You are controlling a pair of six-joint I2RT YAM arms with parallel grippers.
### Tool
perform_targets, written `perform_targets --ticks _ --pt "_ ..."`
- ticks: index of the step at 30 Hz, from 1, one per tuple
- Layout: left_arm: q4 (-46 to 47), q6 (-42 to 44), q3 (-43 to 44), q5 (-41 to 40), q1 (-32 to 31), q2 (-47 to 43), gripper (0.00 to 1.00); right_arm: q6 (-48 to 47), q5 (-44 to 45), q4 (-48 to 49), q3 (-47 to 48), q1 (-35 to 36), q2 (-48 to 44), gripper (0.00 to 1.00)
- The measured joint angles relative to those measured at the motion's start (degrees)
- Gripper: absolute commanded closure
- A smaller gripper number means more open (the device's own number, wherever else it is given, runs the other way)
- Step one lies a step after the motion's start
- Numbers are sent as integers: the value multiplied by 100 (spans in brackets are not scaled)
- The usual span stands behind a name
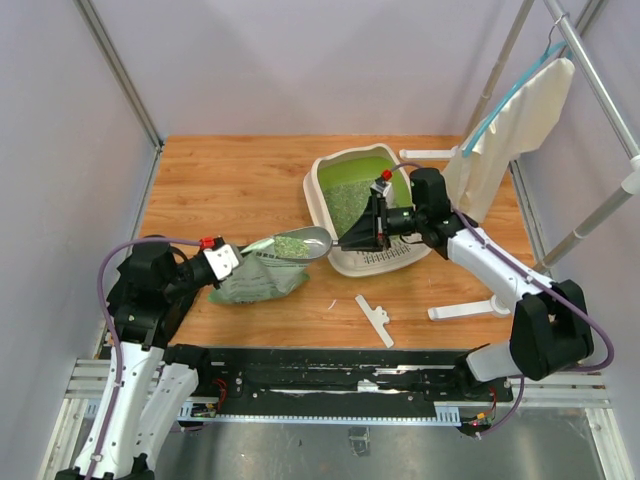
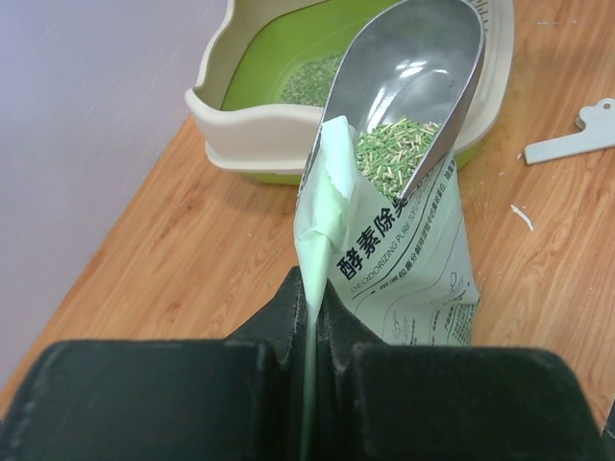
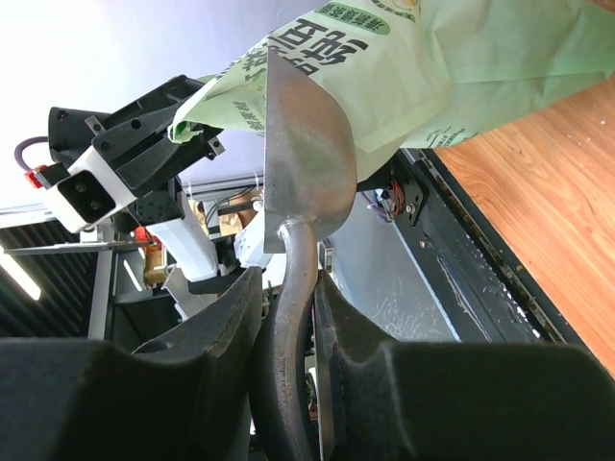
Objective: Fill the litter box with clean litter
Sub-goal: 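Scoop the cat litter from the cat litter bag.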
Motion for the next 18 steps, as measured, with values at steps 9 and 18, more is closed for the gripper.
perform_targets --ticks 9,18 --pt "-44 -7 0 -28 2 -94 99 -190 111 -278 192 116 -15 99" --pt "-125 -66 0 -66 7 -179 99 -103 225 -74 151 223 -46 99"
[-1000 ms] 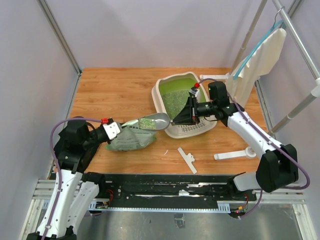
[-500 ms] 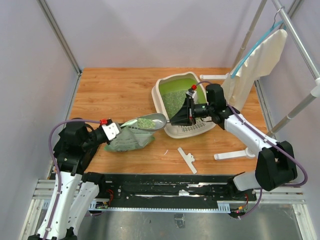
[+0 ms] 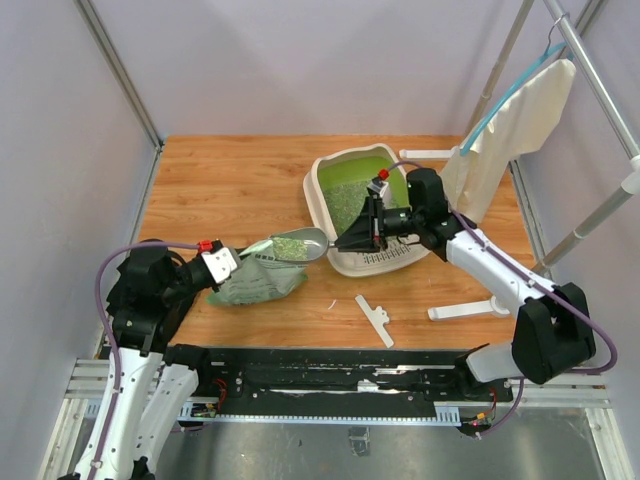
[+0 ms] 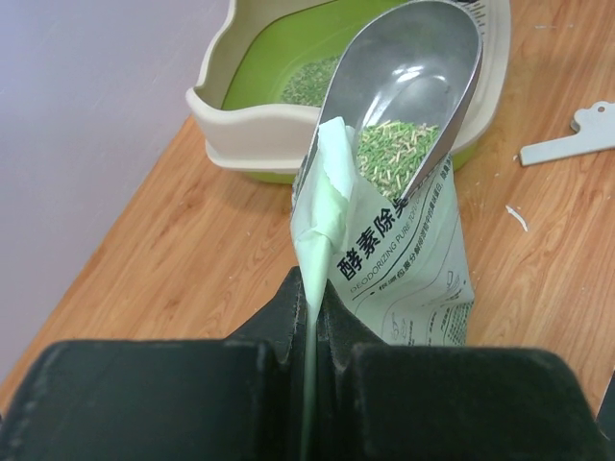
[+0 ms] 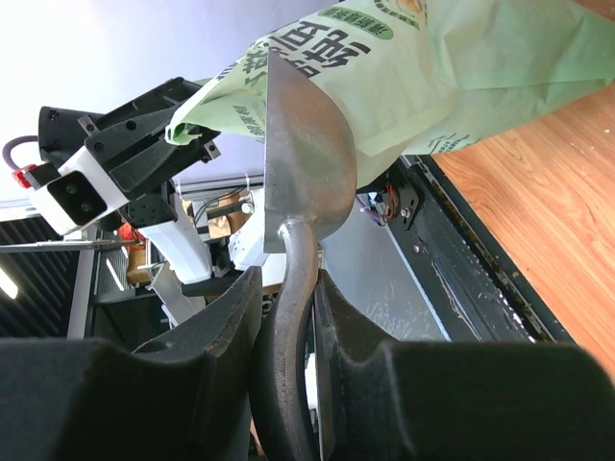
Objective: Fill the litter box with clean litter
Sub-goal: 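Scoop the cat litter from the cat litter bag.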
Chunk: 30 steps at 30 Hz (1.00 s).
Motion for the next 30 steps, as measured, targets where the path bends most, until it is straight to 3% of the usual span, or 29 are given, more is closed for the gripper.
perform_targets --ticks 13,16,30 --pt "328 -221 -68 136 0 111 99 184 101 232 -350 -92 -317 99" --pt "385 -227 -68 120 0 144 99 -81 109 -107 61 -20 -85 99" --pt "398 -221 -101 92 0 66 100 -210 -52 -428 -127 -551 -579 99"
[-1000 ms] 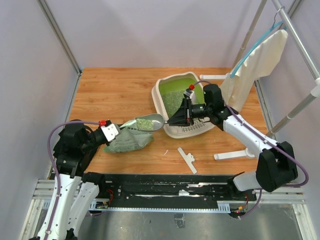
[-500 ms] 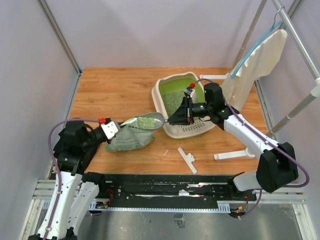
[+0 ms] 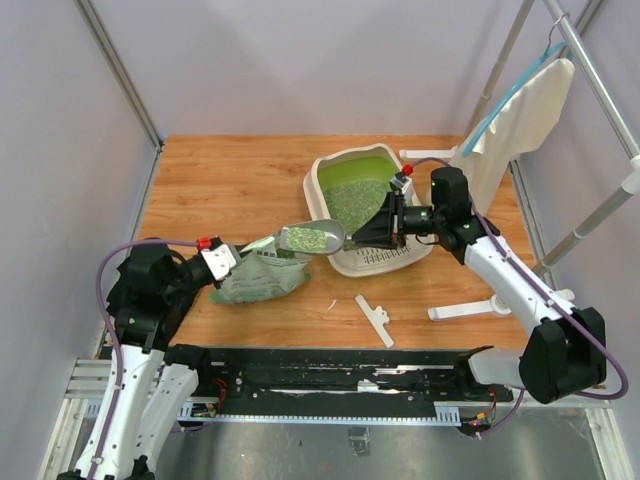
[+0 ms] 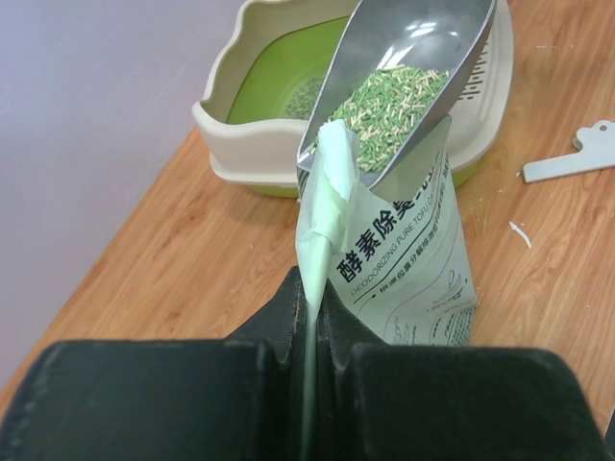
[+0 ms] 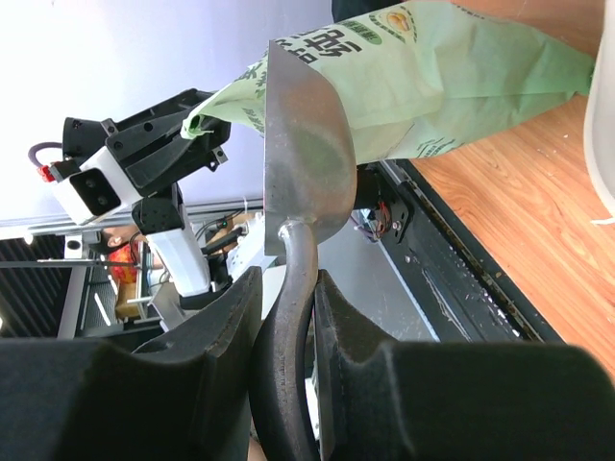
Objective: Fill the litter box with clean litter
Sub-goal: 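Scoop the cat litter from the cat litter bag.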
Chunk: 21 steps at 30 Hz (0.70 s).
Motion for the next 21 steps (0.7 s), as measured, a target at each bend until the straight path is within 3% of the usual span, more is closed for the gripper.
perform_targets --ticks 15,21 --pt "42 -17 -160 -70 0 -188 99 -439 590 -979 63 -693 -874 99" --pt "125 -39 -404 -118 0 -485 100 -761 1305 -1491 348 -763 -1287 99"
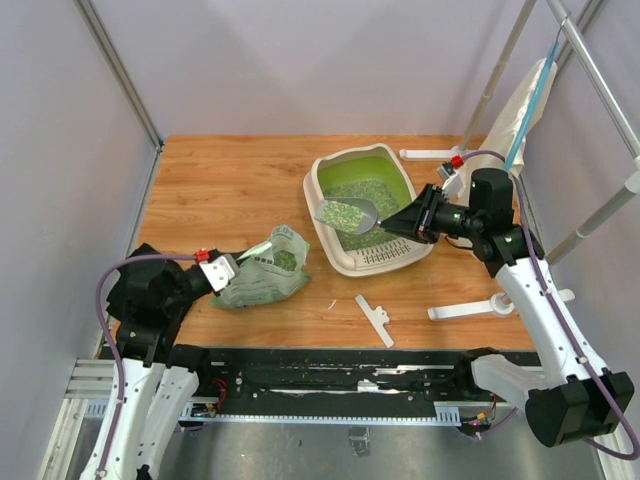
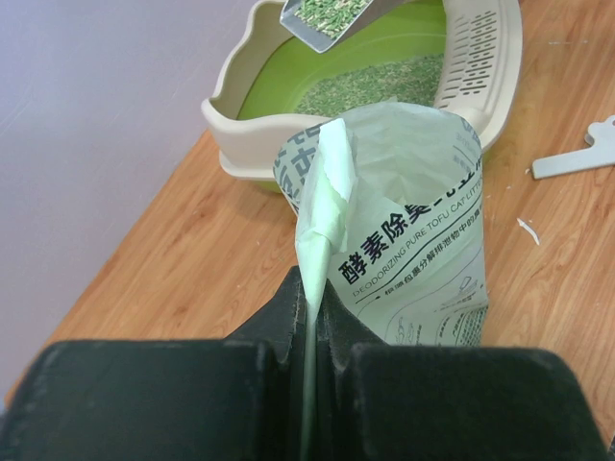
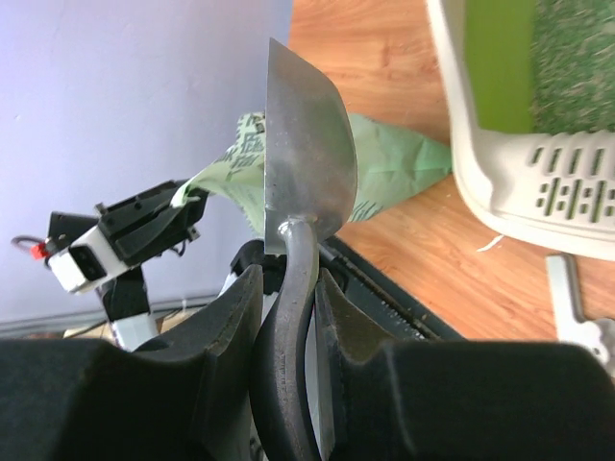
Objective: Fill the litter box with clean litter
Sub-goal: Pour the cat litter into the litter box.
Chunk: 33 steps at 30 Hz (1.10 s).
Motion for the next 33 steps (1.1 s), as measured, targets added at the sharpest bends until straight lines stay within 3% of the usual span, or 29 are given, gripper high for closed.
perform_targets --ticks 15,25,33 --pt "494 -387 -664 -87 0 -645 99 -151 1884 -315 74 -11 168 99" --pt "1248 -776 -1272 -195 0 -1152 99 -256 2719 -177 457 22 1250 99" --pt "1416 -922 -1460 -321 0 -1410 99 -402 3641 -59 1368 413 2197 99"
